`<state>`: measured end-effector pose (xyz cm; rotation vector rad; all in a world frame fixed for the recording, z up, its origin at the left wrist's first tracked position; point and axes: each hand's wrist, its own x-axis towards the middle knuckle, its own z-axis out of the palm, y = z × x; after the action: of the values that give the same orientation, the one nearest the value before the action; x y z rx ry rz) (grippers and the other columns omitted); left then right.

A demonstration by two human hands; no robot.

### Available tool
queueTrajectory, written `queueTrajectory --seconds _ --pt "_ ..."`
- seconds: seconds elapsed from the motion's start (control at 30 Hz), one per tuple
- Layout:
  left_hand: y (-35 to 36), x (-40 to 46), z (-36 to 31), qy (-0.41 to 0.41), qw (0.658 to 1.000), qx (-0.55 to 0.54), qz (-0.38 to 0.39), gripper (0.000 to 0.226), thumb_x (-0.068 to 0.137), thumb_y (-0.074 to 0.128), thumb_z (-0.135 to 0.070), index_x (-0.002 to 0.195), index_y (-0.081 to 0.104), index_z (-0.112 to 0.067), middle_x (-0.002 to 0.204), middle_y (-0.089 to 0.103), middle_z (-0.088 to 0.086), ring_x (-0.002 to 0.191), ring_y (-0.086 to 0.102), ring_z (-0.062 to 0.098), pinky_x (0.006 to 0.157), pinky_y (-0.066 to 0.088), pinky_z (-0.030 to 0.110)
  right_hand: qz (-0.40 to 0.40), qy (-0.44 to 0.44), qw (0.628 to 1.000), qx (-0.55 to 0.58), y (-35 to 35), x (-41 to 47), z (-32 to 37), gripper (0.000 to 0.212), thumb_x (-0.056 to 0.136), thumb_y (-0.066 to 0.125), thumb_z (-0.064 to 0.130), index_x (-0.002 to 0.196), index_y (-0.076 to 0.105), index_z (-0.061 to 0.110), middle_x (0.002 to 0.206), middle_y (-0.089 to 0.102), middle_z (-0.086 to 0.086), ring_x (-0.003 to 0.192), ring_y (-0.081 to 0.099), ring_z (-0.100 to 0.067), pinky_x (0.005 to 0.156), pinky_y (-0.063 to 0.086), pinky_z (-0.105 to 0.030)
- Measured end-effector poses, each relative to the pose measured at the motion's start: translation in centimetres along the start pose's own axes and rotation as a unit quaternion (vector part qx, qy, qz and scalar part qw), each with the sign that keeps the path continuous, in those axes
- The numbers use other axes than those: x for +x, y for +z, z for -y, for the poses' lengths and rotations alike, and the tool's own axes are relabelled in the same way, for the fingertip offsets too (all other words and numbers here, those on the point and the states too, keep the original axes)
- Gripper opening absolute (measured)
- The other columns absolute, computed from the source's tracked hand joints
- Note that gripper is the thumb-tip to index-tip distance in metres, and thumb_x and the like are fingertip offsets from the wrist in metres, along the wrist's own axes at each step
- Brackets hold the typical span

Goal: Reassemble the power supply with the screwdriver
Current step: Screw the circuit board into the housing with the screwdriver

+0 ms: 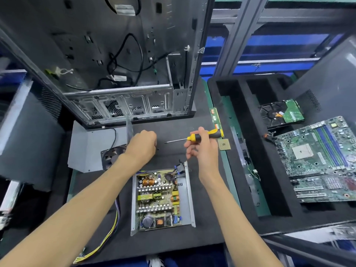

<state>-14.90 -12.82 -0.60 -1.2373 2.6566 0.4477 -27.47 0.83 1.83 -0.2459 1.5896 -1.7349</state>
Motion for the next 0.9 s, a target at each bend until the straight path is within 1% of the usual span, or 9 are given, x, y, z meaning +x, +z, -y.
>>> queueTrajectory --seconds 0.13,0.27,0.4,0.57,0.73,0.83,0.87,0.9 --pt "-0.1 0.1 -0.2 -0.008 1.0 0.0 0.001 0.016 0.091 0.058 -0.001 0.1 0.07 -0.004 0.105 0.07 0.021 0.1 0.065 0.043 0.086 0.055 0.047 0.002 0.012 1.0 0.006 -0.1 0.1 -0.1 0.037 0.107 0.046 0.029 0.085 0.065 0.007 0.06 0.064 -0.008 0.044 0.051 -0.015 0.042 0.046 -0.025" --pt "0.0 -0.1 -0.2 -0.021 1.0 -0.014 0.001 0.02 0.09 0.058 0.002 0.105 0.07 -0.003 0.109 0.068 0.023 0.102 0.064 0.045 0.087 0.054 0.048 0.002 0.015 1.0 0.011 -0.2 -0.3 -0.1 0.037 0.107 0.046 0.029 0.086 0.064 0.006 0.06 0.064 -0.008 0.044 0.051 -0.015 0.043 0.046 -0.025" --pt "0.3 -0.3 -0.5 -0.024 1.0 -0.011 -0.015 0.017 0.09 0.056 0.004 0.103 0.067 0.001 0.105 0.068 0.025 0.1 0.064 0.047 0.085 0.055 0.05 0.002 0.011 1.0 0.009 -0.5 -0.8 -0.1 0.037 0.107 0.046 0.03 0.085 0.064 0.007 0.061 0.064 -0.01 0.044 0.051 -0.016 0.043 0.046 -0.025" --pt "0.6 -0.2 -0.6 -0.016 0.999 0.012 -0.026 0.016 0.088 0.057 0.005 0.101 0.066 0.002 0.104 0.068 0.025 0.097 0.065 0.045 0.08 0.053 0.048 -0.006 0.005 1.0 0.005 -1.2 -1.4 0.2 0.036 0.106 0.046 0.03 0.085 0.063 0.007 0.062 0.064 -0.009 0.043 0.05 -0.015 0.043 0.045 -0.025" --pt "0.2 -0.4 -0.7 -0.015 0.999 0.022 -0.03 0.015 0.088 0.058 0.004 0.1 0.067 0.003 0.103 0.068 0.026 0.097 0.064 0.046 0.08 0.054 0.048 -0.008 0.0 1.0 0.011 -1.7 -2.2 0.4 0.037 0.107 0.046 0.03 0.084 0.063 0.007 0.062 0.064 -0.009 0.044 0.05 -0.016 0.045 0.045 -0.026" --pt "-0.4 -0.8 -0.5 -0.01 0.997 -0.031 -0.07 0.019 0.088 0.054 0.005 0.099 0.07 0.002 0.106 0.068 0.022 0.099 0.064 0.041 0.085 0.054 0.047 -0.013 -0.002 1.0 0.019 -1.9 -2.8 0.4 0.038 0.106 0.046 0.031 0.083 0.064 0.007 0.062 0.064 -0.009 0.044 0.051 -0.016 0.044 0.046 -0.025" --pt "-0.8 -1.0 -0.4 -0.006 0.994 -0.065 -0.092 0.021 0.088 0.053 0.004 0.097 0.072 0.0 0.104 0.07 0.019 0.096 0.065 0.037 0.084 0.055 0.042 -0.016 0.0 1.0 0.021 -1.9 -2.9 0.5 0.037 0.106 0.047 0.032 0.084 0.064 0.007 0.063 0.064 -0.009 0.045 0.051 -0.016 0.044 0.046 -0.025" --pt "-1.3 -1.3 -0.4 -0.003 0.989 -0.101 -0.109 0.022 0.089 0.054 0.003 0.095 0.074 -0.003 0.1 0.072 0.014 0.09 0.067 0.03 0.08 0.055 0.035 -0.019 0.002 0.999 0.026 -1.8 -3.1 0.5 0.037 0.106 0.047 0.032 0.085 0.064 0.007 0.063 0.064 -0.009 0.045 0.051 -0.016 0.045 0.046 -0.026"
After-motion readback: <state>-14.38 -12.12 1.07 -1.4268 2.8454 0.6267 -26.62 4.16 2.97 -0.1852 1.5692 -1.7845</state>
